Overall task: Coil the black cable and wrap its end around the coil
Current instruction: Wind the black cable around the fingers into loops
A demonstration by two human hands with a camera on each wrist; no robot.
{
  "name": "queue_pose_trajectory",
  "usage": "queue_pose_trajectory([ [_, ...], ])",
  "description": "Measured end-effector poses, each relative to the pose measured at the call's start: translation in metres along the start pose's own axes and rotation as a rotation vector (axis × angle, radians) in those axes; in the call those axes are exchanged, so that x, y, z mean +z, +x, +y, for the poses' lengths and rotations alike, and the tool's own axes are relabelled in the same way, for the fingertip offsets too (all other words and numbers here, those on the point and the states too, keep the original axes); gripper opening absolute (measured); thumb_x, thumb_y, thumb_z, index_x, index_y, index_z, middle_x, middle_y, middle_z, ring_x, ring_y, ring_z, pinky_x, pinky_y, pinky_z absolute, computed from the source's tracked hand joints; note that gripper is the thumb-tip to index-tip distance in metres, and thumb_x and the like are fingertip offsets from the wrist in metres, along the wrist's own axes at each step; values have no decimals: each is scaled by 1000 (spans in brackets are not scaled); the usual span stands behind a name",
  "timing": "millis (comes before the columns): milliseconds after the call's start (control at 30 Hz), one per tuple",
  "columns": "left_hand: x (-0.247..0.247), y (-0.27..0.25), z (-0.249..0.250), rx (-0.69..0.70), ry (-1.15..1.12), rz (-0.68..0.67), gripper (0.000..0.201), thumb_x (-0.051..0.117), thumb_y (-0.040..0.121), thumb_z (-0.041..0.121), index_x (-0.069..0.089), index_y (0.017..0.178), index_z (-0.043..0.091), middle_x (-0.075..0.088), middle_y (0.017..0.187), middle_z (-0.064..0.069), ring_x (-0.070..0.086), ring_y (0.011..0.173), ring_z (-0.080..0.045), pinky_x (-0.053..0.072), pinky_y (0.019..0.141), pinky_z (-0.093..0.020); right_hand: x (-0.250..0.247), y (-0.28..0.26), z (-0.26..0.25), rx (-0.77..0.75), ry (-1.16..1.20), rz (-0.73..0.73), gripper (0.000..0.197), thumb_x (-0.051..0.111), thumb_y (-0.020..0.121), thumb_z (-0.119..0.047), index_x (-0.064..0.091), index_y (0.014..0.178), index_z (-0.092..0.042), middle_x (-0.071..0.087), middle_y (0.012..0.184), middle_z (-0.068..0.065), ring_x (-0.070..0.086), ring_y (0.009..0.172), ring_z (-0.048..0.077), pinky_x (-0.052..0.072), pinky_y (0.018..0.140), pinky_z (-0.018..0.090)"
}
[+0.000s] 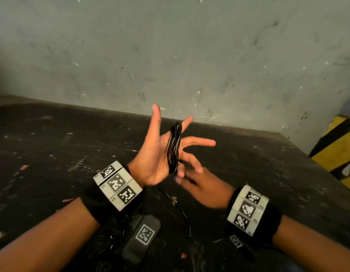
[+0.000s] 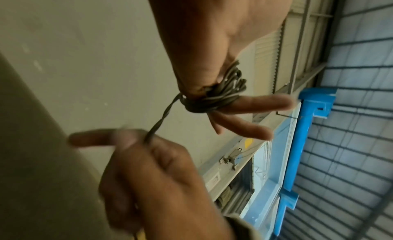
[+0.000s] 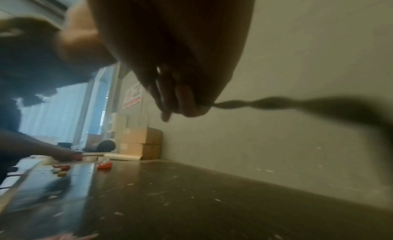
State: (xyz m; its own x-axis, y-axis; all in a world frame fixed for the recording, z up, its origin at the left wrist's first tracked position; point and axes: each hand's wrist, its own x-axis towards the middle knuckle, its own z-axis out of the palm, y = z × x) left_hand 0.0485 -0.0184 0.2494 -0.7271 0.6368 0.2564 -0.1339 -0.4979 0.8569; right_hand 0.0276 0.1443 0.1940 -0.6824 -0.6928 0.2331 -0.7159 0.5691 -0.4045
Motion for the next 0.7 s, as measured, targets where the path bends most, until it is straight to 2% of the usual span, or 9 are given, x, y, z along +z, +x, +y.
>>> queue_pose_trajectory([
  [67,-5,7,0,29,55,93,96,12,65,83,2,149,36,60,129,-21,72,67,-29,55,38,-27,6,-5,-14,6,-125,-78,26,41,94,-31,58,102,-12,66,99,10,63,93,23,51,81,45],
  [167,-12,12,-8,38,172,198,107,24,56,90,0,148,40,58,133,-16,72,76,-31,58,45,-33,-1,-11,-39,42,-317,-76,26,38,95,-34,52,103,-14,64,103,14,62,93,34,51,76,43],
  [233,-15,12,-15,18,303,260,110,28,52,93,0,146,43,56,135,-13,72,76,-28,57,46,-32,-14,-16,-54,32,-353,-67,24,39,95,-32,51,106,-13,63,103,7,62,92,35,48,73,42],
  [333,-17,10,-28,-35,459,351,86,12,68,78,1,146,43,56,133,-9,69,68,-20,52,46,-27,-42,-23,-74,18,-290,-157,17,45,94,-27,55,97,-13,42,78,-17,56,67,14,44,64,37],
  [367,-16,9,-32,-49,490,362,82,11,70,74,1,146,44,55,133,-9,67,69,-21,54,50,-30,-52,-22,-76,18,-286,-196,18,49,93,-26,56,86,-11,38,67,-17,47,57,5,39,58,30],
  [467,-12,7,-41,-64,460,372,81,8,73,79,-1,145,45,56,133,-8,67,83,-34,57,77,-52,-69,-20,-81,16,-287,-314,23,55,90,-27,57,74,-10,40,56,-10,40,48,2,29,49,18],
  [500,-10,7,-42,-46,382,383,82,8,73,79,-2,146,43,57,133,-10,68,79,-32,58,76,-51,-70,-21,-82,12,-293,-340,21,55,90,-28,58,74,-13,42,56,-10,41,49,2,31,51,19],
  [600,-10,8,-33,43,76,448,82,8,77,76,-5,148,37,58,131,-16,73,70,-28,58,50,-32,-60,-27,-83,-5,-381,-404,17,52,90,-31,59,81,-19,54,68,-5,53,65,10,42,64,32],
  [700,-10,9,-23,90,-88,484,87,13,77,80,-6,149,35,54,135,-20,72,81,-37,58,51,-30,-42,-33,-81,-40,-445,-424,21,47,92,-30,59,88,-12,67,93,12,63,88,32,43,68,35],
])
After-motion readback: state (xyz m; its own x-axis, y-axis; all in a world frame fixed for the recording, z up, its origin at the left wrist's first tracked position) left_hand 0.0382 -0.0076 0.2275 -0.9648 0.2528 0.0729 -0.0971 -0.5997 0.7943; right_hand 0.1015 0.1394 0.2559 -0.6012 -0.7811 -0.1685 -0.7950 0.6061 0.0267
